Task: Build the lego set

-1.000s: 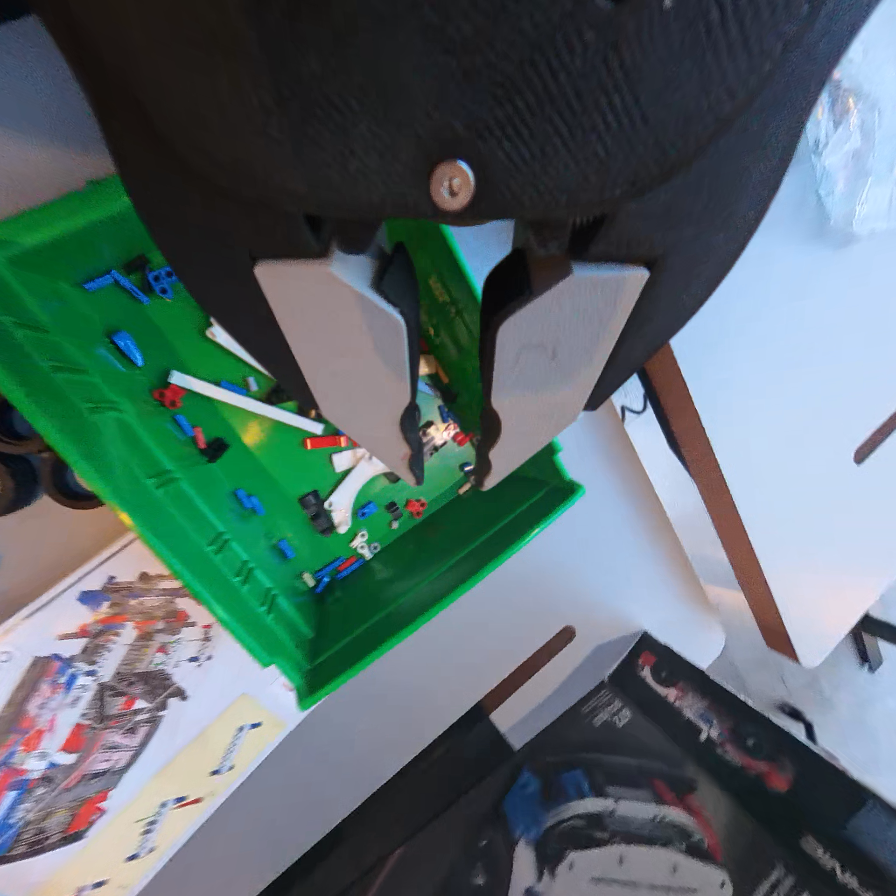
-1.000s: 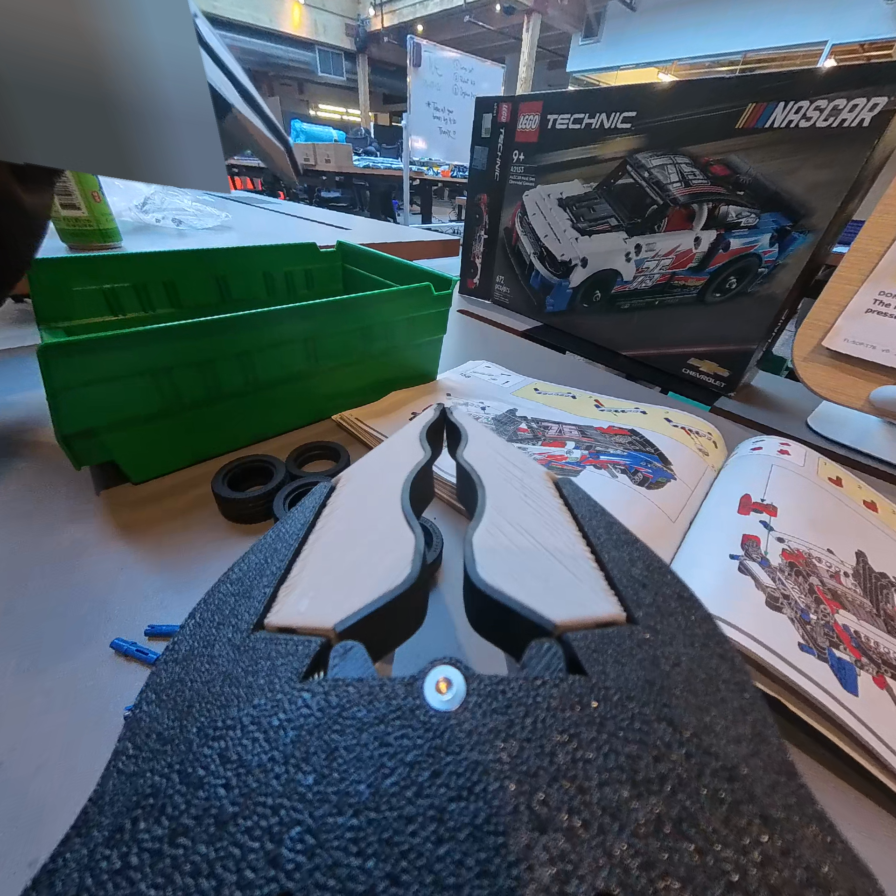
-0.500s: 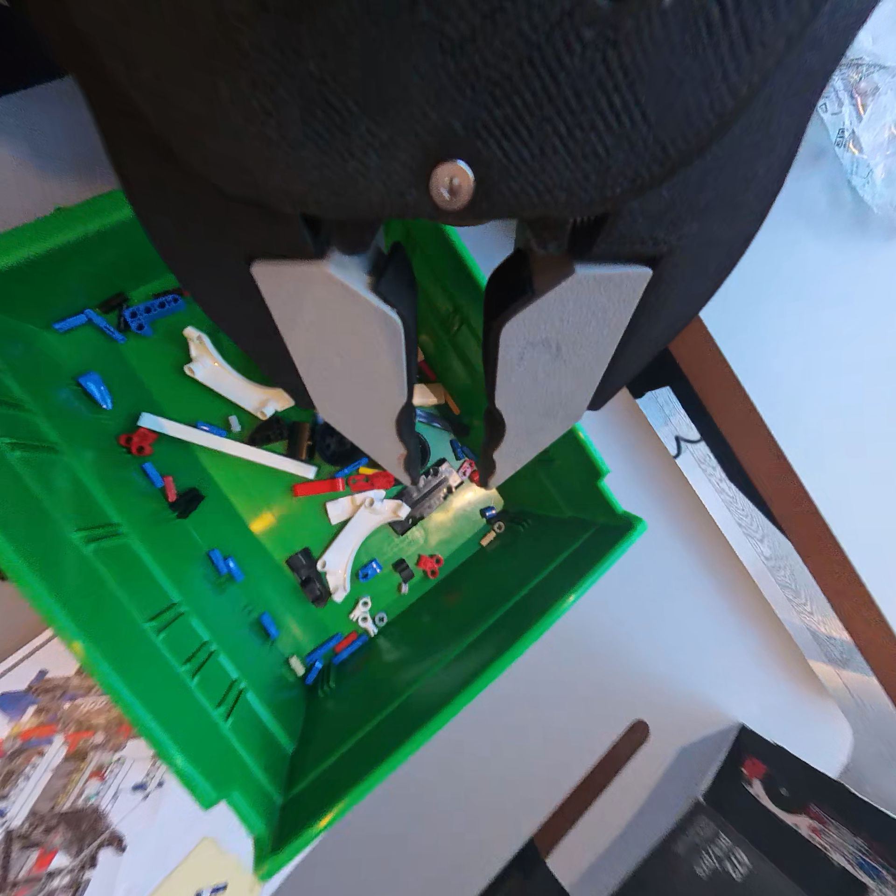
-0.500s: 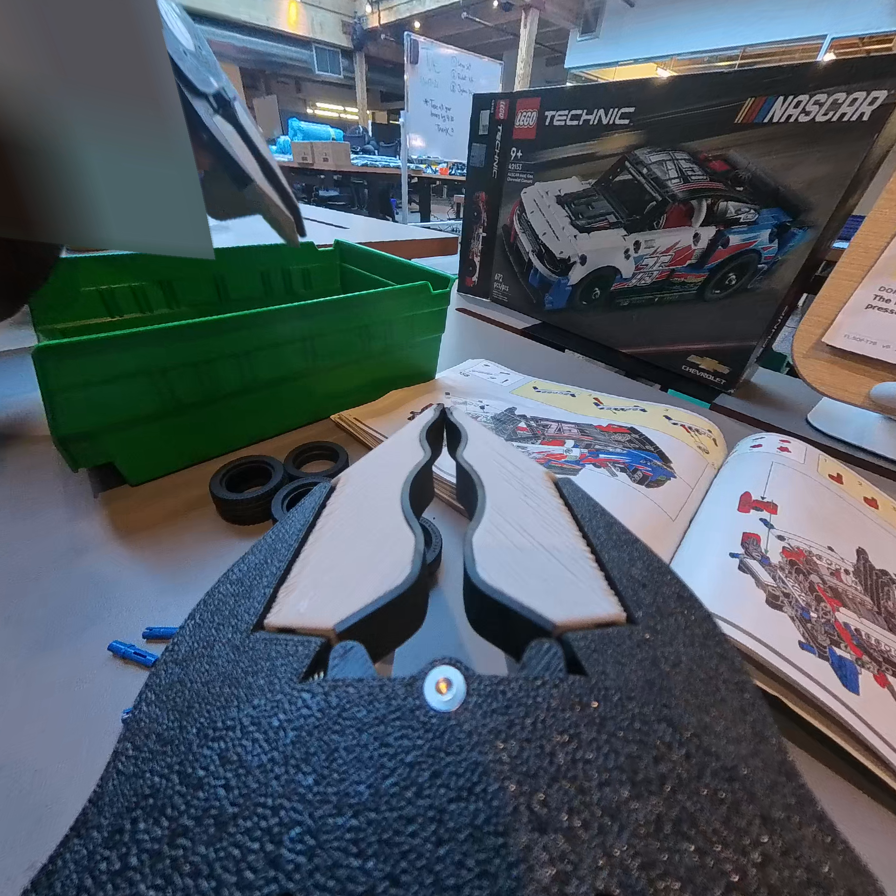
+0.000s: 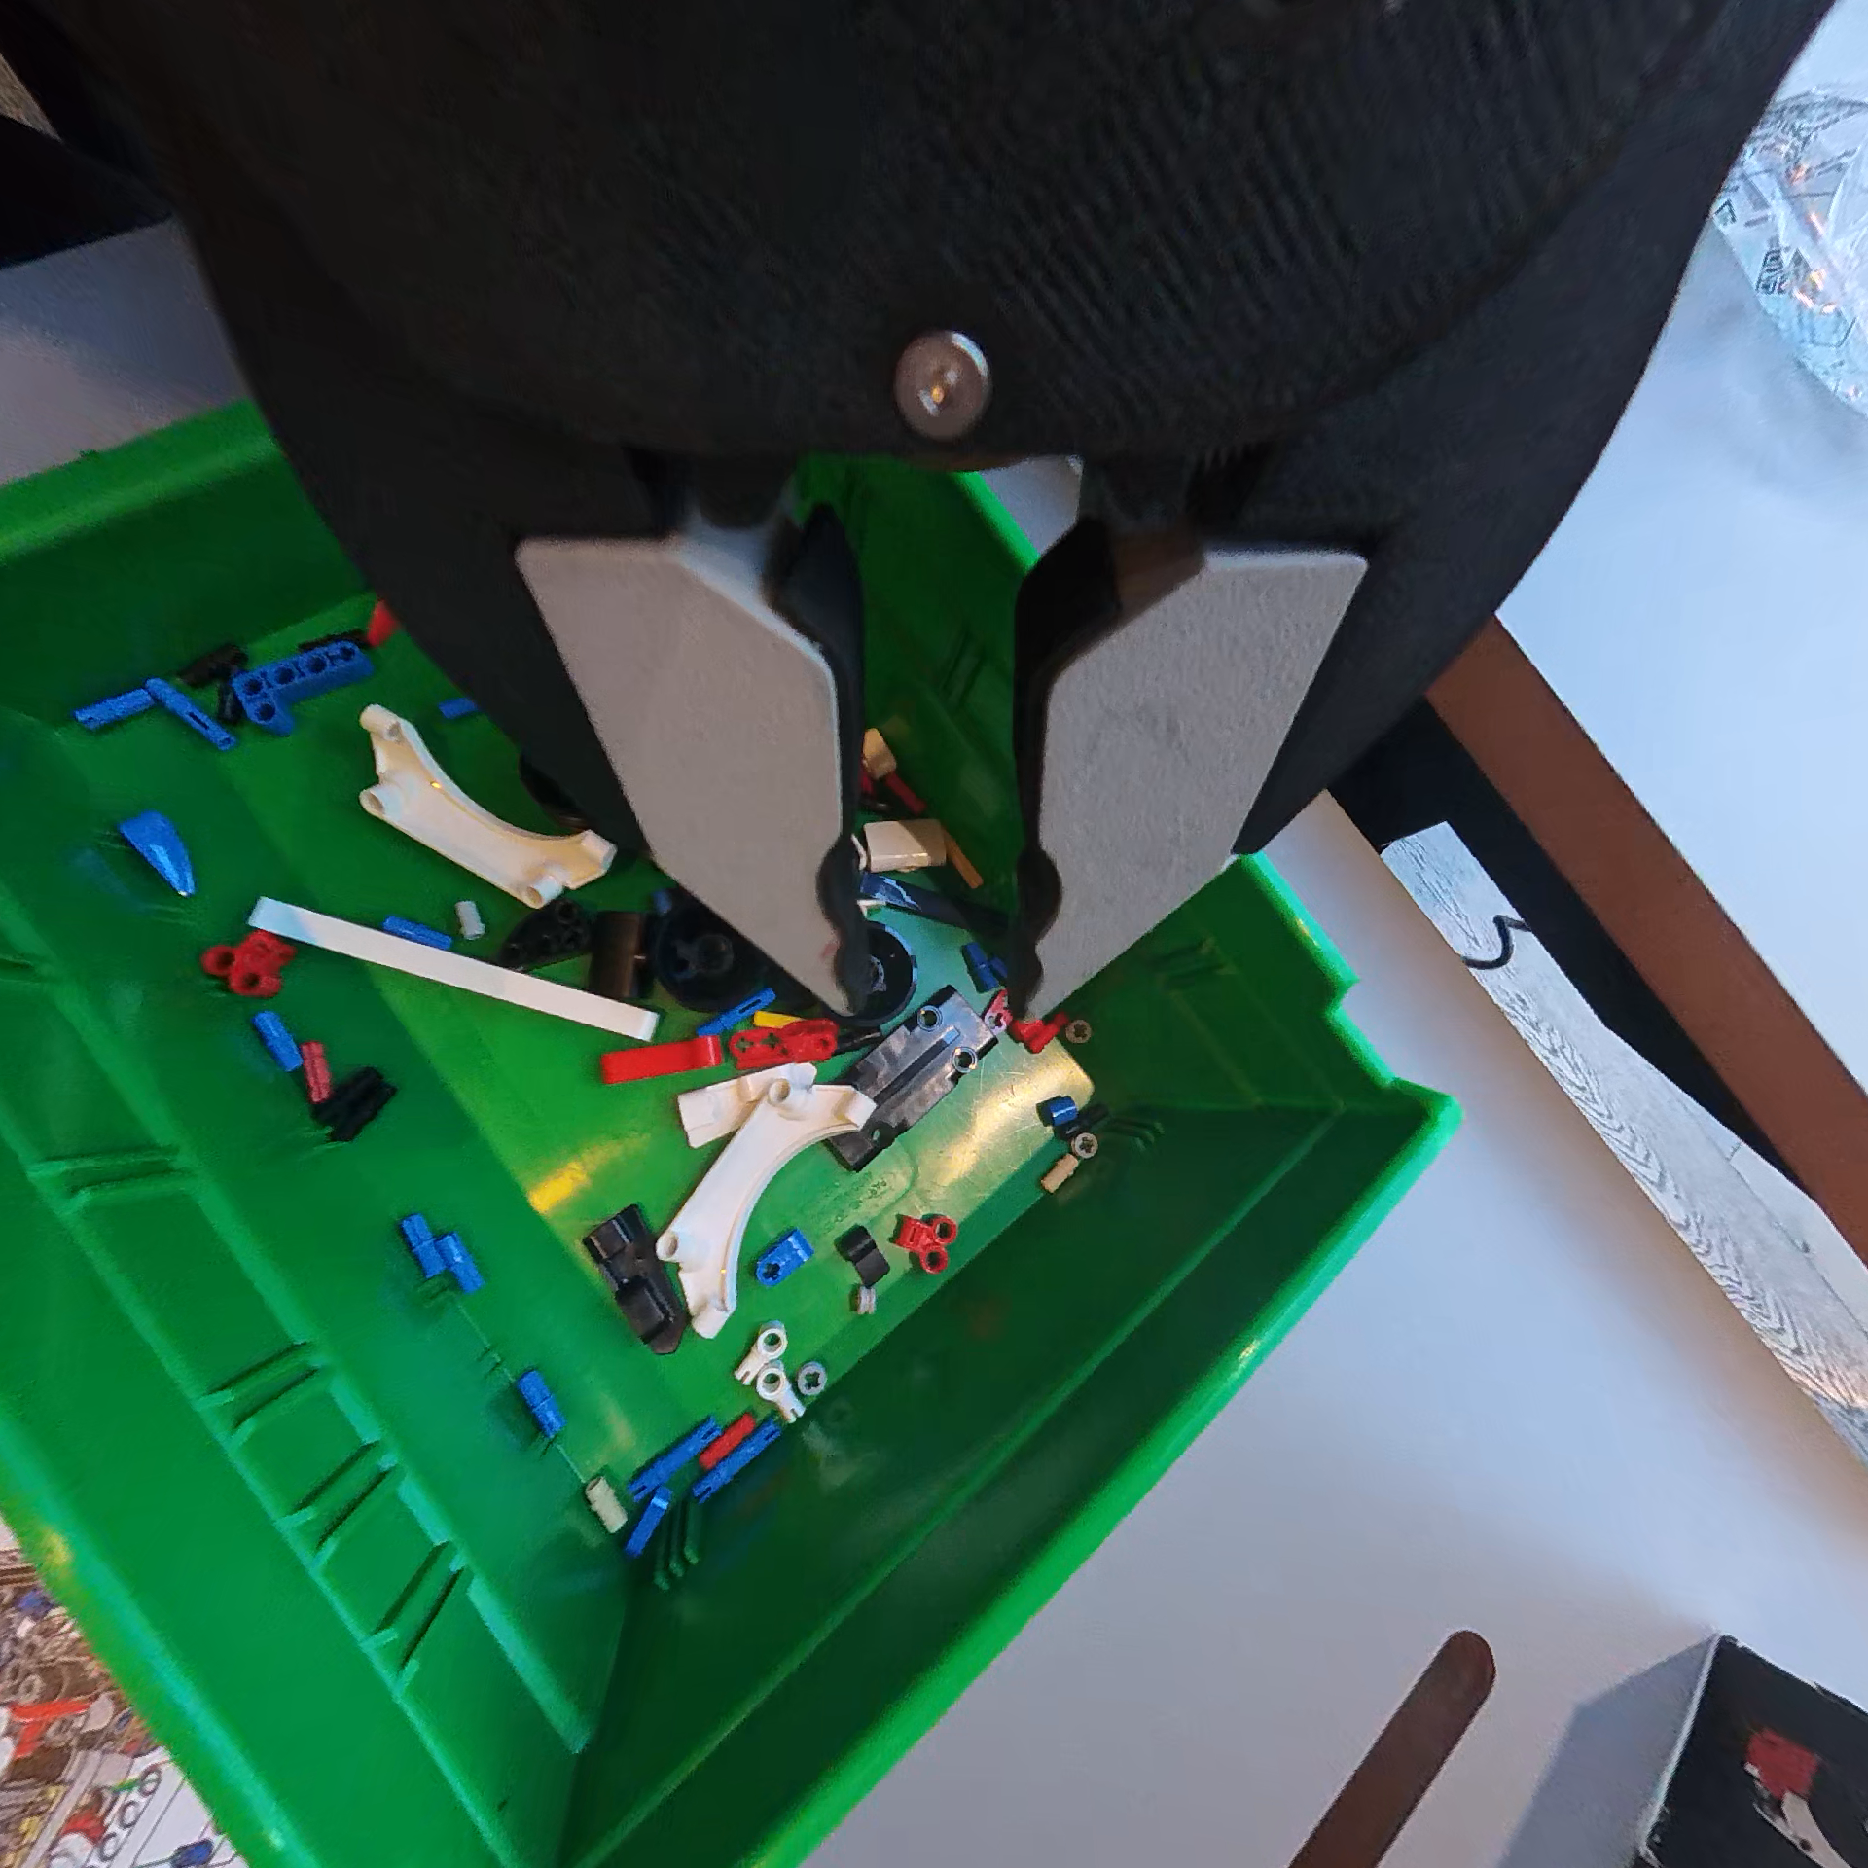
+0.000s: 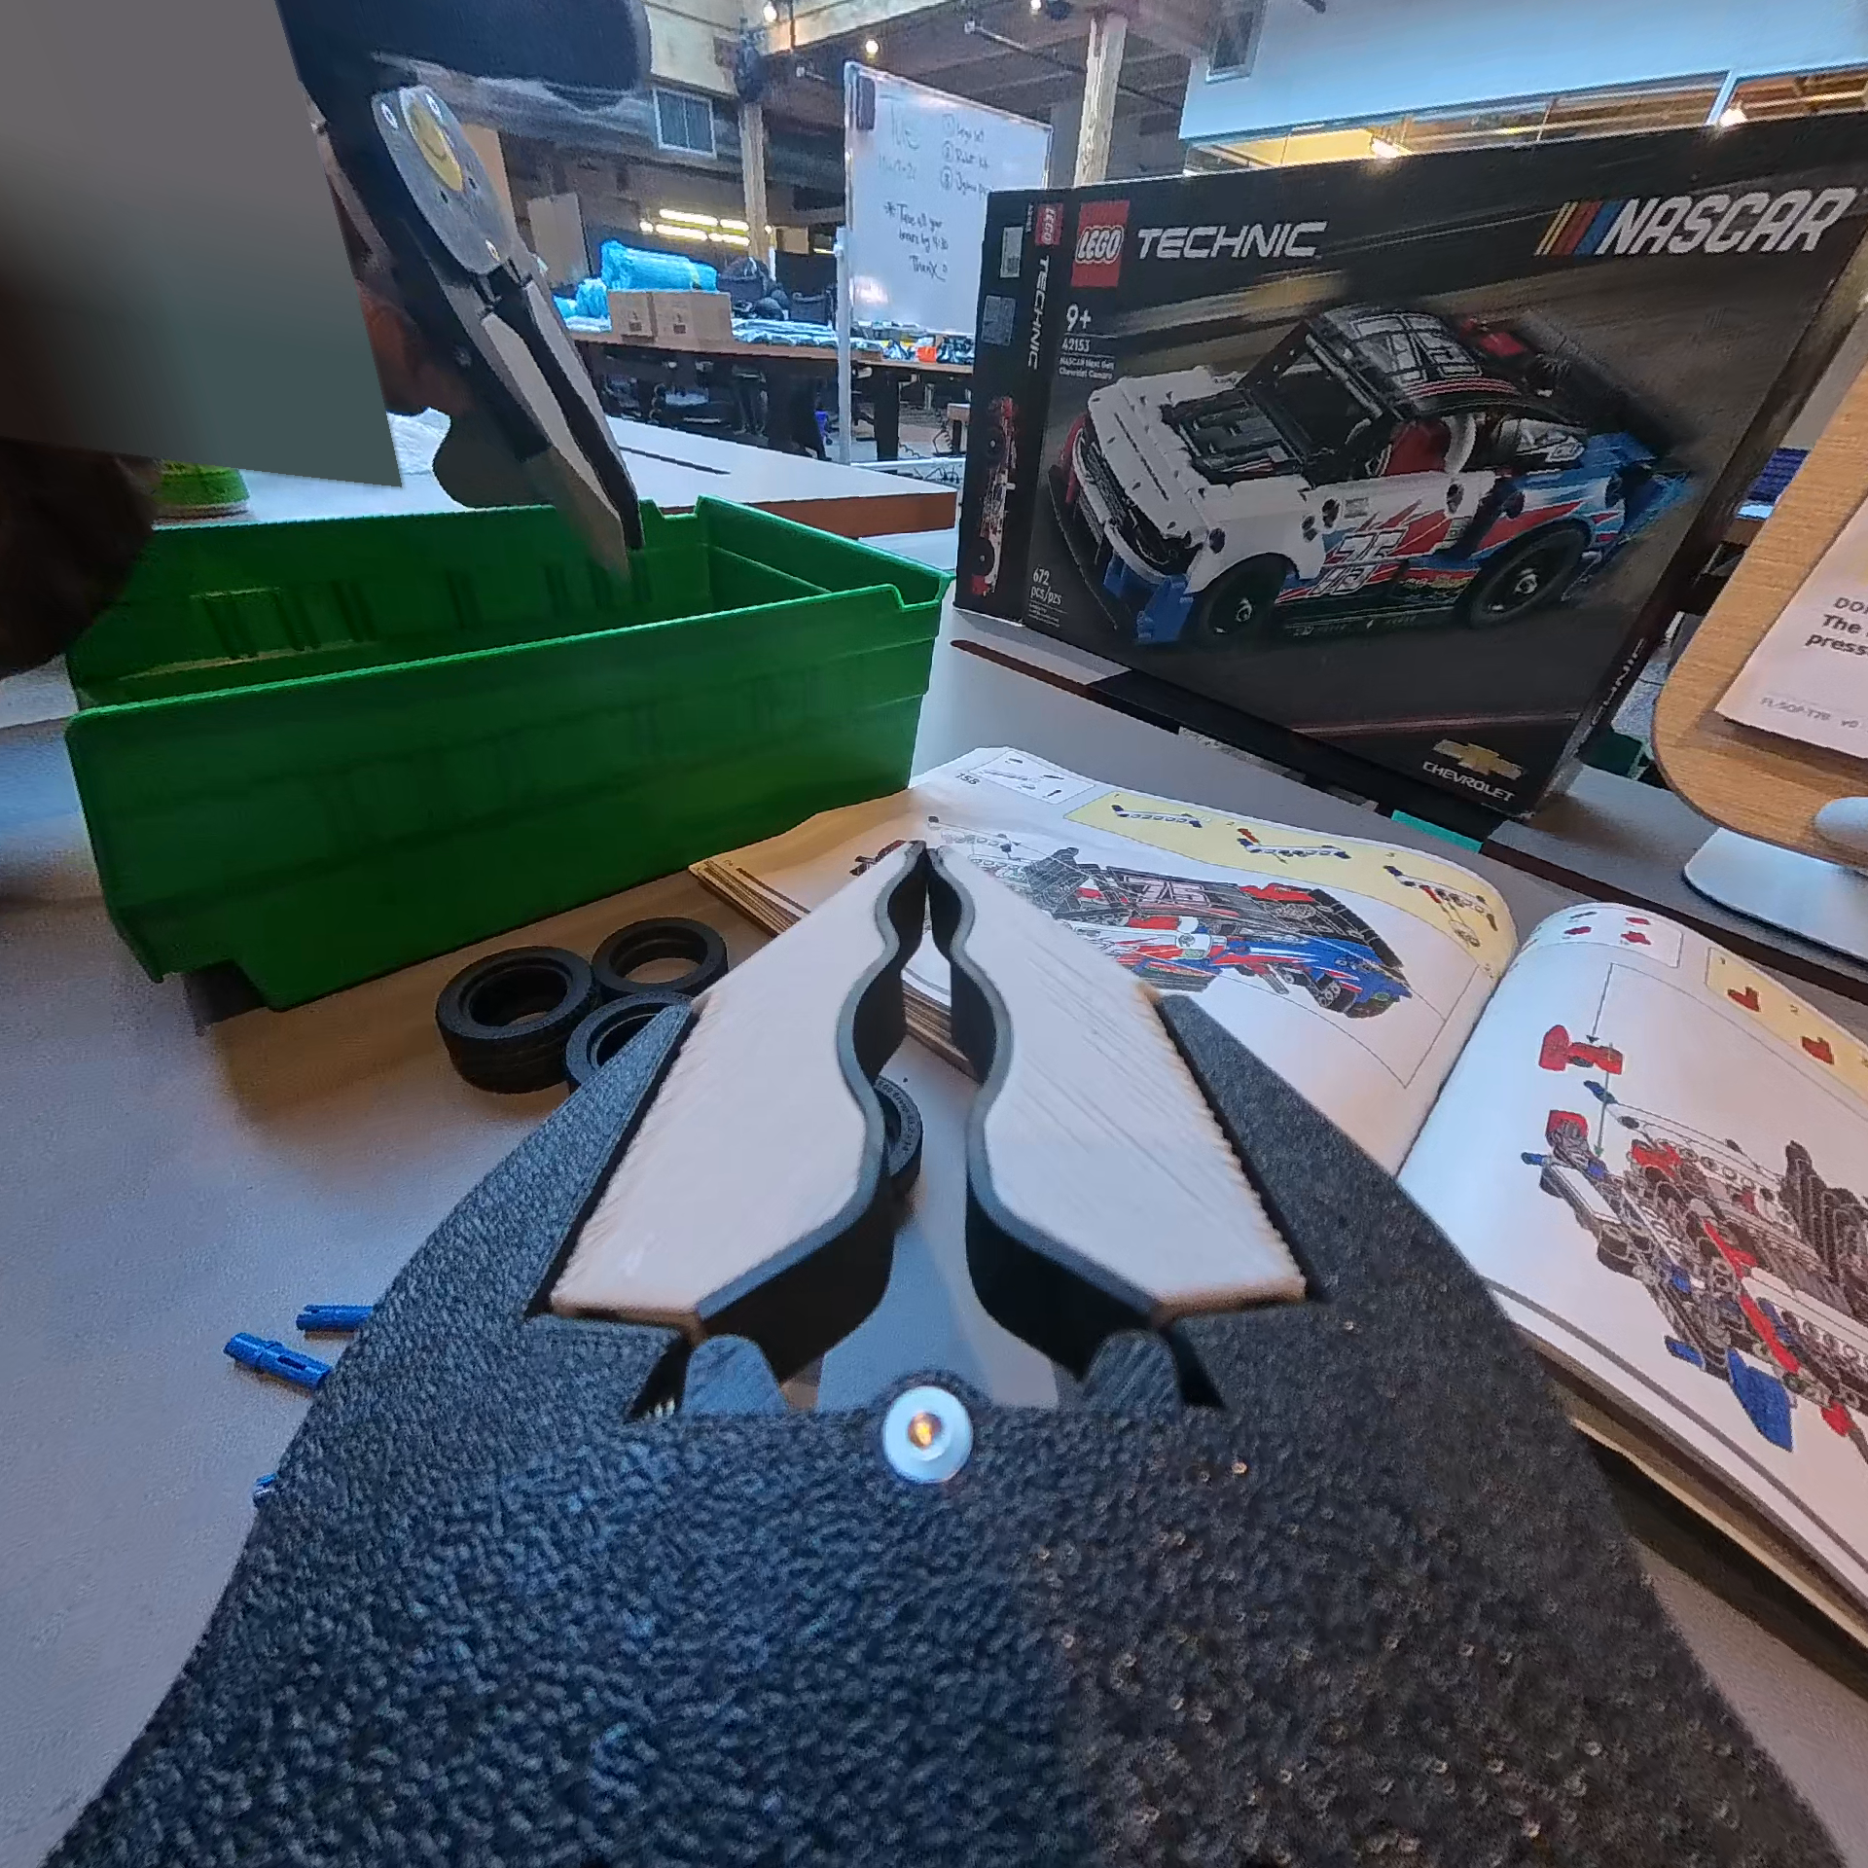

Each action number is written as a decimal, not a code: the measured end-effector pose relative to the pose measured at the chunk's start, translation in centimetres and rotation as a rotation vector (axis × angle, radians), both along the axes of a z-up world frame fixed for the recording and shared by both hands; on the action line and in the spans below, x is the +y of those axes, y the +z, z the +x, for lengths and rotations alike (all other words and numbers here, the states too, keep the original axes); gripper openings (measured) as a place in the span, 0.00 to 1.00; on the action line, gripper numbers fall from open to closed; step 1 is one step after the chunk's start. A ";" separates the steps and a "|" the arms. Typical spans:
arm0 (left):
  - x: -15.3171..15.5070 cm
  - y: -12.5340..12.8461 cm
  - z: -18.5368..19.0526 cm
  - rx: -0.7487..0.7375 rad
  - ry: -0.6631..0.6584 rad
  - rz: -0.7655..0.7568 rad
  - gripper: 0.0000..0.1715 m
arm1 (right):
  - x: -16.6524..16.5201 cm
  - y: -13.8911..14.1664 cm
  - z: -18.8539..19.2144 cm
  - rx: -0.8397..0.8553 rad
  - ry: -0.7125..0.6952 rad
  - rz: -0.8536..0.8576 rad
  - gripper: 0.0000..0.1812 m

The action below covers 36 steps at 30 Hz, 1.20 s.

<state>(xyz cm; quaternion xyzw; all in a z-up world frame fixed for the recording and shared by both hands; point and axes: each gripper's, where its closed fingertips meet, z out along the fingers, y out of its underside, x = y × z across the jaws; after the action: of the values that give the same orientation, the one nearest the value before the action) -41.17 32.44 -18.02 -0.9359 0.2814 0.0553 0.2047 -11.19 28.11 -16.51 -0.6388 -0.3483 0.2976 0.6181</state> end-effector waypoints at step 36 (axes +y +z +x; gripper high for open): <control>-1.0 -5.5 1.9 0.062 -0.052 -0.210 0.04 | 0.1 0.1 0.1 0.011 0.005 -0.008 0.00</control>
<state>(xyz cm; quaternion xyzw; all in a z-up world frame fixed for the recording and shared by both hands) -39.29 31.47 -23.54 -0.9424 0.3160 0.0490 0.0984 -11.13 28.18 -16.46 -0.6389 -0.3450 0.3040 0.6167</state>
